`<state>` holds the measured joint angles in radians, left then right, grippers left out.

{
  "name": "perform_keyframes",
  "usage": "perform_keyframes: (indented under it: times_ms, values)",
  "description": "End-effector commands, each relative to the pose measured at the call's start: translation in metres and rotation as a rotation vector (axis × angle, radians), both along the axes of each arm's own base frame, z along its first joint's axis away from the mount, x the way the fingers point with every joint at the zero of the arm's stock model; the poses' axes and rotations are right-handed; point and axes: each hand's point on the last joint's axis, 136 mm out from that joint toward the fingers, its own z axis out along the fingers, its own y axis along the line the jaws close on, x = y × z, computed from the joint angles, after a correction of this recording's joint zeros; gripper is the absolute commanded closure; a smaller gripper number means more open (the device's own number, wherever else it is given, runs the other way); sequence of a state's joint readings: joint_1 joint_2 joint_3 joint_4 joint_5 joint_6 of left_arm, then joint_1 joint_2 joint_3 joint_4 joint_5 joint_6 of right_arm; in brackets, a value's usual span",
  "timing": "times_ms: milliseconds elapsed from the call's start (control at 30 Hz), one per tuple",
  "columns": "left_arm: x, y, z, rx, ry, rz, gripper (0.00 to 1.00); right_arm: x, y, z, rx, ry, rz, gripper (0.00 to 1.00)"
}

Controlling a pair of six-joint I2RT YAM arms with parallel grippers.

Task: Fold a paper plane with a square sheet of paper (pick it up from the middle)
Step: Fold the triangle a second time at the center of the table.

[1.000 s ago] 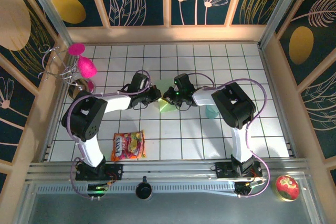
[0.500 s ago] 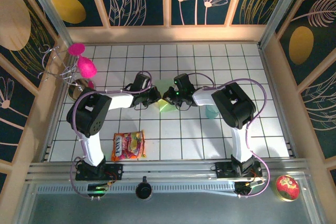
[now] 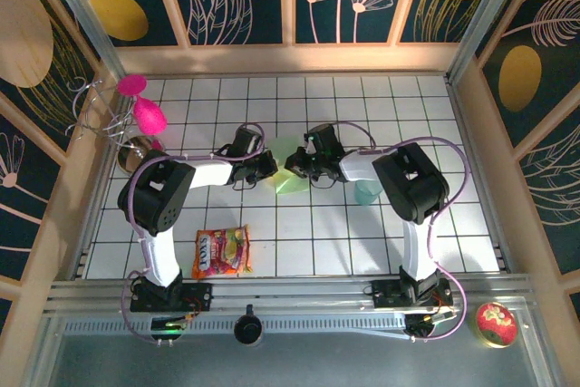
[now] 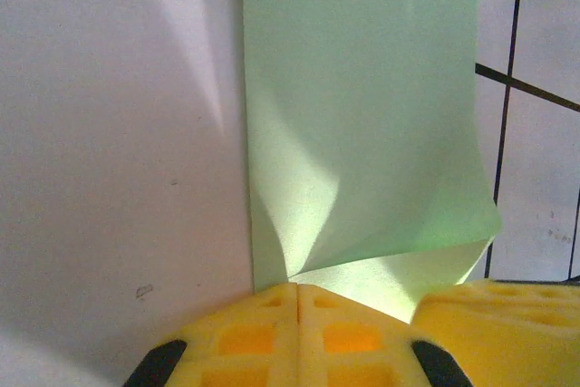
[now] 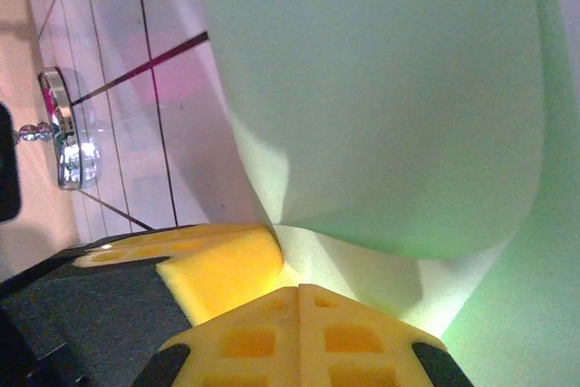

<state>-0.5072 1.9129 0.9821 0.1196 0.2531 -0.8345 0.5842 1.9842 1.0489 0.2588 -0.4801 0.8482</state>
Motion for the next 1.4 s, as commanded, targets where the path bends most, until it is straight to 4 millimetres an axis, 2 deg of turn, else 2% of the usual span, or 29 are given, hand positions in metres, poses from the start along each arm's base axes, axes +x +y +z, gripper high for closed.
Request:
perform_keyframes:
  times_ms: [0,233,533,700,900,1133,1367]
  values:
    - [-0.015,0.013,-0.024,0.092,0.071,-0.003,1.0,0.006,0.001,0.019,0.01,-0.069,0.033,1.0]
    - [-0.014,0.012,-0.024,0.09,0.07,-0.01,1.0,0.009,-0.003,-0.003,-0.051,-0.044,0.027,1.0]
    - [-0.011,0.01,-0.017,0.091,0.051,-0.022,1.0,0.012,-0.023,-0.04,-0.189,0.022,-0.043,1.0]
    - [-0.008,0.003,0.004,0.06,0.006,-0.055,1.0,0.007,-0.036,-0.056,-0.252,0.062,-0.084,1.0]
    - [-0.011,-0.017,0.053,-0.063,-0.087,-0.095,1.0,-0.002,-0.04,-0.066,-0.268,0.096,-0.097,1.0]
    - [-0.037,-0.03,0.045,-0.126,-0.041,-0.125,1.0,-0.005,-0.04,-0.068,-0.262,0.109,-0.106,1.0]
    - [-0.044,-0.04,0.028,-0.097,-0.001,-0.168,1.0,-0.006,-0.04,-0.069,-0.257,0.116,-0.107,1.0]
